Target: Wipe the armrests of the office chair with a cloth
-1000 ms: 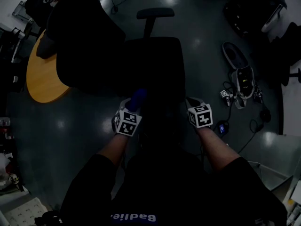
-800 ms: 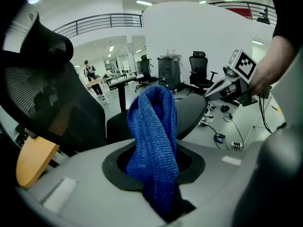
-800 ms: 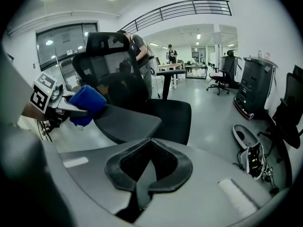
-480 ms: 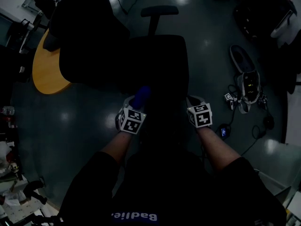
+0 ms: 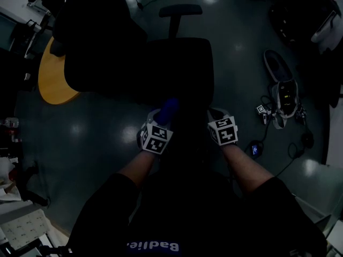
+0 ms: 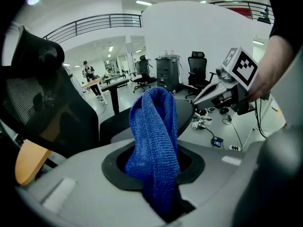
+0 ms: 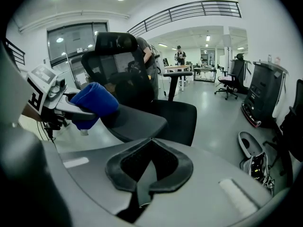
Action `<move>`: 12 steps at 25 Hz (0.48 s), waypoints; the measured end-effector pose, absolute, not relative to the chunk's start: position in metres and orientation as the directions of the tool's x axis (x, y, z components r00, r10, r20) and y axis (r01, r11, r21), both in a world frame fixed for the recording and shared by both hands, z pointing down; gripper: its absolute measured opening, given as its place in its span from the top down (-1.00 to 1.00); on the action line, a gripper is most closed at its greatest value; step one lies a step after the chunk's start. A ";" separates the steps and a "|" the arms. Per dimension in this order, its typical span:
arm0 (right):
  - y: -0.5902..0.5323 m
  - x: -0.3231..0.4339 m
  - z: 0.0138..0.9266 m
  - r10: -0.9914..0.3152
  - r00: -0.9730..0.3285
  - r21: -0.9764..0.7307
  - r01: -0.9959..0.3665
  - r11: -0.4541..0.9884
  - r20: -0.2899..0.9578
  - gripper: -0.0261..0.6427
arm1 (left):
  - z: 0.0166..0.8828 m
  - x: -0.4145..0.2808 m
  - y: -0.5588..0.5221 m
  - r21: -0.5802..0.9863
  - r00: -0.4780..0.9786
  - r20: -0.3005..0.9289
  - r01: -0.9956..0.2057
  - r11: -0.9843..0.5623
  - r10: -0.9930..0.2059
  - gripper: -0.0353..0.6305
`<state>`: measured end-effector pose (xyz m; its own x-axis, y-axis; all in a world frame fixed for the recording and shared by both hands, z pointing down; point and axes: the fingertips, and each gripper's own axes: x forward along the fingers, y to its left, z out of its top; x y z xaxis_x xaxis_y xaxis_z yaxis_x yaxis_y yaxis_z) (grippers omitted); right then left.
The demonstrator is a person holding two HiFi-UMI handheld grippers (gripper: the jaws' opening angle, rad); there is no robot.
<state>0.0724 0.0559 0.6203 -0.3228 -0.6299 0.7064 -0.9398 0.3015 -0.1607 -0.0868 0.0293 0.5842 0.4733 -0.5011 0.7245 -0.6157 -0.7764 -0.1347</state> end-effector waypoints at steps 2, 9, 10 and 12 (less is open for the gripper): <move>0.056 0.068 0.619 -0.627 -0.335 -0.161 -0.934 0.318 0.704 0.94 | 0.584 -0.079 0.031 -0.130 0.477 0.723 -0.616 -0.777 -0.500 0.53; 0.056 0.058 0.615 -0.621 -0.358 -0.170 -0.924 0.342 0.697 0.94 | 0.580 -0.056 0.037 -0.128 0.494 0.723 -0.591 -0.796 -0.482 0.53; 0.057 0.056 0.614 -0.616 -0.363 -0.172 -0.922 0.348 0.699 0.94 | 0.580 -0.051 0.039 -0.123 0.503 0.720 -0.585 -0.802 -0.478 0.53; 0.057 0.049 0.611 -0.609 -0.374 -0.178 -0.916 0.358 0.700 0.94 | 0.578 -0.040 0.043 -0.109 0.519 0.714 -0.579 -0.808 -0.469 0.53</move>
